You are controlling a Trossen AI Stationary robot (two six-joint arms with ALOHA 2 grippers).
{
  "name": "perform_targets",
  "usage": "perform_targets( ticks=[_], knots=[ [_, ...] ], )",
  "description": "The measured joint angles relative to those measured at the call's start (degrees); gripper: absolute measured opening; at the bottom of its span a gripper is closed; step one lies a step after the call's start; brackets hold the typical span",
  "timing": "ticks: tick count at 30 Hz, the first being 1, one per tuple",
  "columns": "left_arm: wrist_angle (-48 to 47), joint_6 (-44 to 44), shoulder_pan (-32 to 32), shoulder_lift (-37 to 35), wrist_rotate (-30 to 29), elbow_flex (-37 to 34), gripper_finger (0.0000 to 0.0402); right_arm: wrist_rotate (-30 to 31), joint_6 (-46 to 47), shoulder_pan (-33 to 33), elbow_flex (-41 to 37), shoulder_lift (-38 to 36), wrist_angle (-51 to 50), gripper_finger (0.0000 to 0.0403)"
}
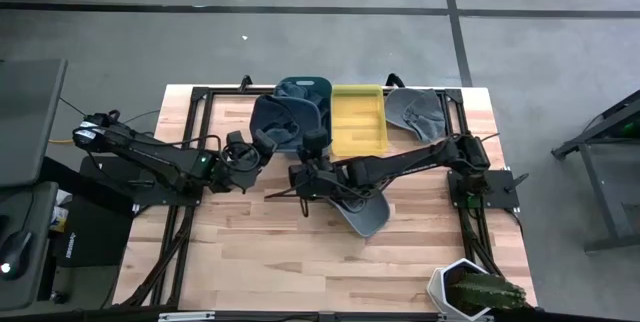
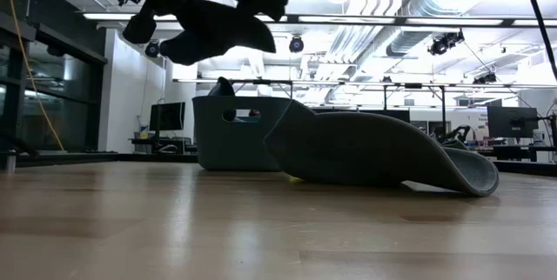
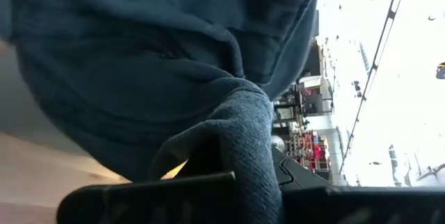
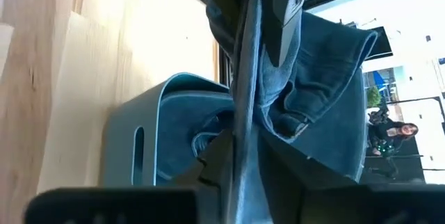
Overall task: Pick & Place hat
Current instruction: Put the black cap into the blue bin
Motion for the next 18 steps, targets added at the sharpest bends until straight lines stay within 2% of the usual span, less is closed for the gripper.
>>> perform_targets(
  ticks=[11, 15, 18],
  knots=[
    [0.09, 0.11, 0.00, 0.00, -0.89, 0.00, 0.0000, -5.41, 6.50, 0.59, 0.00, -1.75, -1.98, 0.0150],
    [0.12, 1.30, 0.46, 0.00, -0.76, 0.00, 0.0000, -8.01, 8.91, 0.05, 0.00, -2.88, -4.70, 0.0184],
    [0.33, 3.22, 1.60, 0.00, 1.76, 0.00, 0.0000, -11.18, 11.64, -0.36, 0.02, -4.21, -10.71, 0.0202]
  ],
)
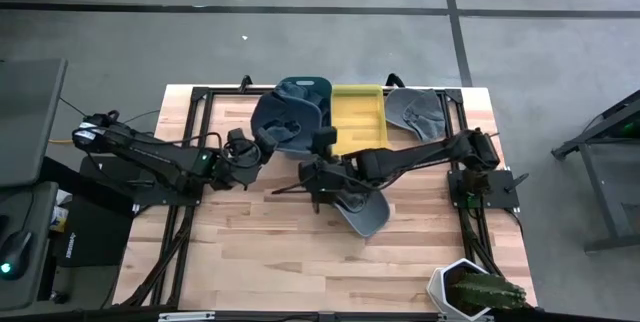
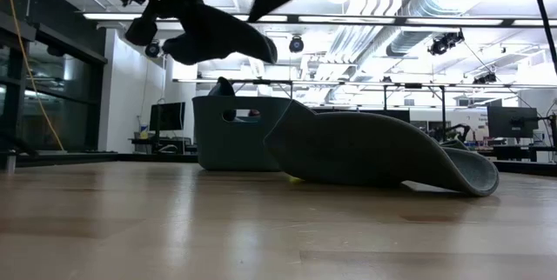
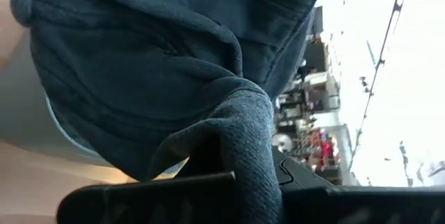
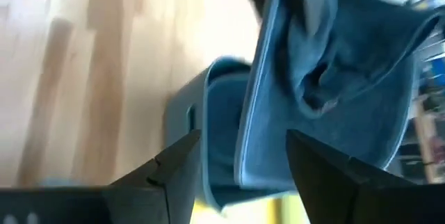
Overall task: Pick & Place hat
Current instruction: Put the black cap into the blue bin
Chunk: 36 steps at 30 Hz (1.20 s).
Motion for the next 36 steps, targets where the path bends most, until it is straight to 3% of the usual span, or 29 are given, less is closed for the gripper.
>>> perform_targets(
  ticks=[4, 12, 17, 22, 27, 33, 36],
  knots=[
    [2.25, 5.42, 1.74, 0.00, 4.22, 0.00, 0.0000, -5.27, 4.75, -0.70, -0.02, -2.52, -7.66, 0.0210],
    [8.10, 20.81, 9.11, -0.02, 20.80, 0.02, 0.0000, -11.49, 12.59, -4.59, -0.02, -11.82, -12.75, 0.0211],
    [9.36, 28.60, 15.60, -0.02, 33.84, 0.02, 0.0000, -21.24, 19.49, -12.67, -0.02, -18.27, -11.93, 0.0211],
    [13.02, 35.93, 20.60, -0.02, 45.07, 0.02, 0.0000, -35.58, 26.09, -21.74, 0.00, -20.32, -10.95, 0.0211],
    [15.20, 40.80, 23.53, -0.02, 50.32, 0.02, 0.0000, -46.29, 30.31, -28.19, -0.95, -19.92, -10.86, 0.0211],
    [16.02, 44.07, 25.79, -0.02, 54.60, 0.02, 0.0000, -53.71, 32.48, -31.98, -0.96, -19.00, -8.86, 0.0211],
    [17.21, 45.21, 26.59, -0.04, 56.35, 0.04, 0.0000, -54.41, 32.93, -32.31, -0.94, -17.78, -8.59, 0.0211]
  ],
)
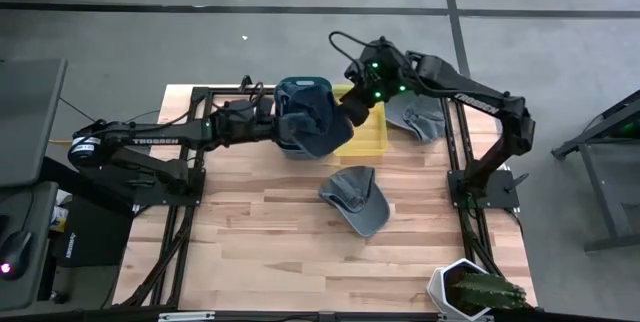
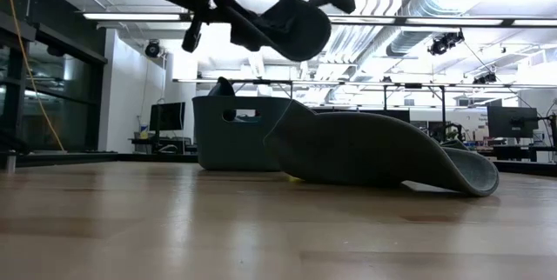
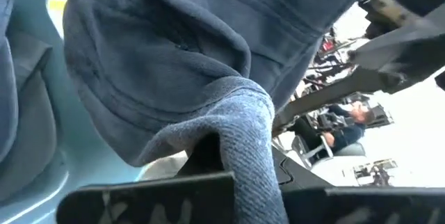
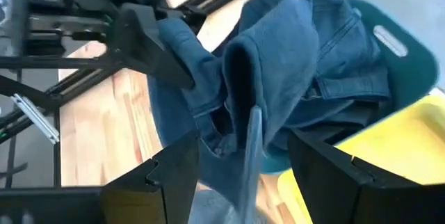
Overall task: Pick & Place hat
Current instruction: Put the black cap into the blue bin
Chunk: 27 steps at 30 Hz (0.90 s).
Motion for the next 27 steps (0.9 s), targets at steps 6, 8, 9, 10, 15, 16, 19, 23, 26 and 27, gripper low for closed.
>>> perform_targets(
  ticks=[6, 8, 9, 10, 15, 16, 19, 23, 26, 27],
  knots=[
    [1.20, 2.52, 0.03, 0.00, 1.13, 0.01, 0.0000, -1.48, 0.62, -0.04, -0.02, 3.34, 3.38, 0.0211],
    [0.85, 2.52, 0.01, 0.00, 1.18, 0.01, 0.0000, -1.68, 0.89, 0.15, -0.02, 4.21, 4.31, 0.0211],
    [0.86, 2.52, 0.01, 0.00, 1.17, 0.01, 0.0000, -1.71, 1.03, 0.25, -0.02, 4.64, 5.01, 0.0211],
    [0.93, 2.52, 0.01, 0.00, 1.20, 0.01, 0.0000, -1.81, 1.07, 0.31, -0.02, 4.96, 5.77, 0.0211],
    [0.78, 2.93, 0.01, 0.00, 1.50, 0.01, 0.0000, -1.68, 1.88, 0.55, -0.02, 5.82, 5.79, 0.0210],
    [0.77, 3.00, 0.01, 0.00, 1.50, 0.01, 0.0000, -1.67, 1.90, 0.55, -0.02, 5.83, 5.72, 0.0209],
    [0.76, 3.78, 0.06, 0.00, 1.51, 0.01, 0.0000, -1.57, 1.90, 0.55, -0.02, 5.83, 5.58, 0.0195],
    [0.33, 4.02, 1.07, 0.00, 3.14, 0.01, 0.0000, -1.47, 1.60, 0.55, -0.02, 5.83, 4.63, 0.0156],
    [0.38, 4.03, 2.20, 0.00, 4.71, 0.01, 0.0000, -1.46, 1.09, 0.55, -0.02, 5.83, 4.63, 0.0118],
    [0.38, 4.01, 2.58, 0.00, 5.24, 0.01, 0.0000, -1.45, 0.54, 0.55, -0.02, 5.83, 4.61, 0.0104]
  ],
)
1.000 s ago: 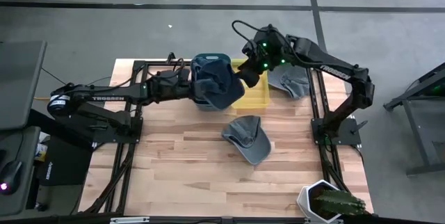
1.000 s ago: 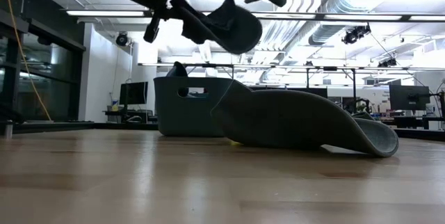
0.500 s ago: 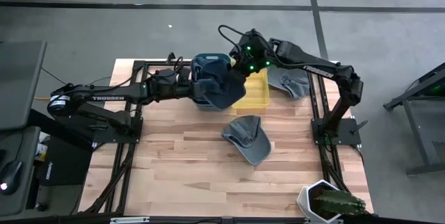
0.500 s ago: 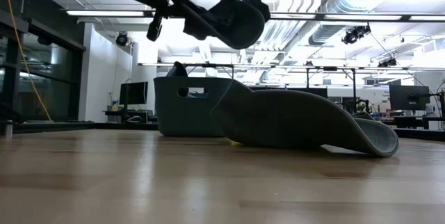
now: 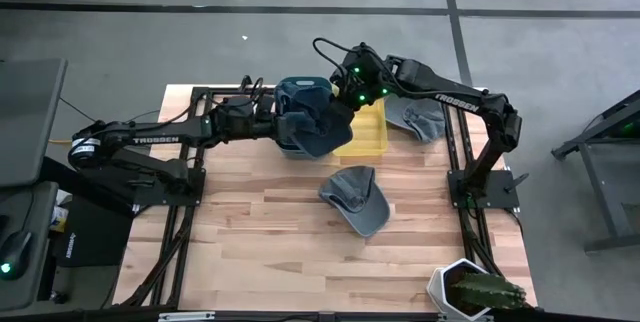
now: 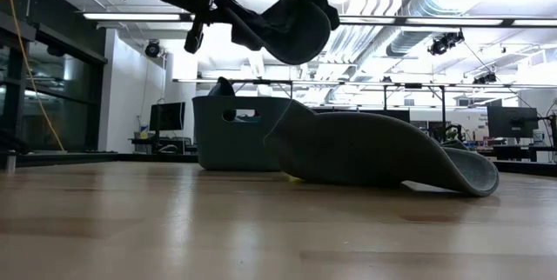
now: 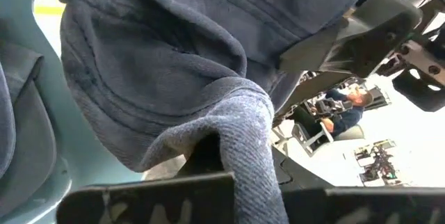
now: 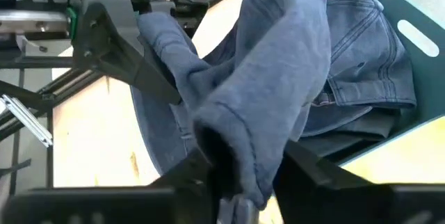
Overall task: Pick & Place hat
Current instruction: Put the black cap into the blue bin
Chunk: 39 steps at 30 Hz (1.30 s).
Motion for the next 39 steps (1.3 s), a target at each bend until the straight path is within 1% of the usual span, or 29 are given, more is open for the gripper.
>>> perform_targets(
  ticks=[6, 14, 18, 21, 25, 30, 33, 36, 39],
  knots=[
    [0.09, 0.19, 1.23, 0.00, 1.00, 0.00, 0.0000, 0.34, -2.61, -0.01, 0.00, 0.00, -0.47, 0.0017],
    [0.60, 1.94, 1.21, 0.00, 0.95, 0.00, 0.0001, 0.21, -4.67, -0.52, 0.00, 0.00, -0.77, 0.0010],
    [0.62, 5.99, 1.12, 0.00, 0.45, 0.00, 0.0016, -0.23, -5.17, -0.46, 0.00, 0.00, -1.01, 0.0009],
    [0.60, 7.74, 1.08, 0.00, 0.23, 0.00, 0.0049, -0.23, -5.78, -0.50, 0.00, 0.00, -1.39, 0.0009],
    [0.64, 9.36, 1.06, 0.00, -0.55, 0.00, 0.0121, -0.47, -6.75, -1.24, 0.00, 0.00, -2.33, 0.0009],
    [2.09, 12.50, 1.08, 0.00, -8.97, 0.00, 0.0224, -0.64, -8.29, -3.47, 0.00, 0.00, -2.69, 0.0009],
    [4.22, 14.23, 1.08, 0.00, -13.94, 0.00, 0.0275, -1.55, -10.29, -5.27, 0.00, 0.00, -4.44, 0.0008],
    [6.46, 16.22, 1.09, 0.00, -17.28, 0.00, 0.0312, -1.77, -12.54, -7.22, 0.00, 0.00, -6.14, 0.0008],
    [8.13, 18.83, 1.08, 0.00, -20.62, 0.00, 0.0333, -2.07, -14.47, -9.07, 0.00, 0.00, -6.75, 0.0008]
  ],
)
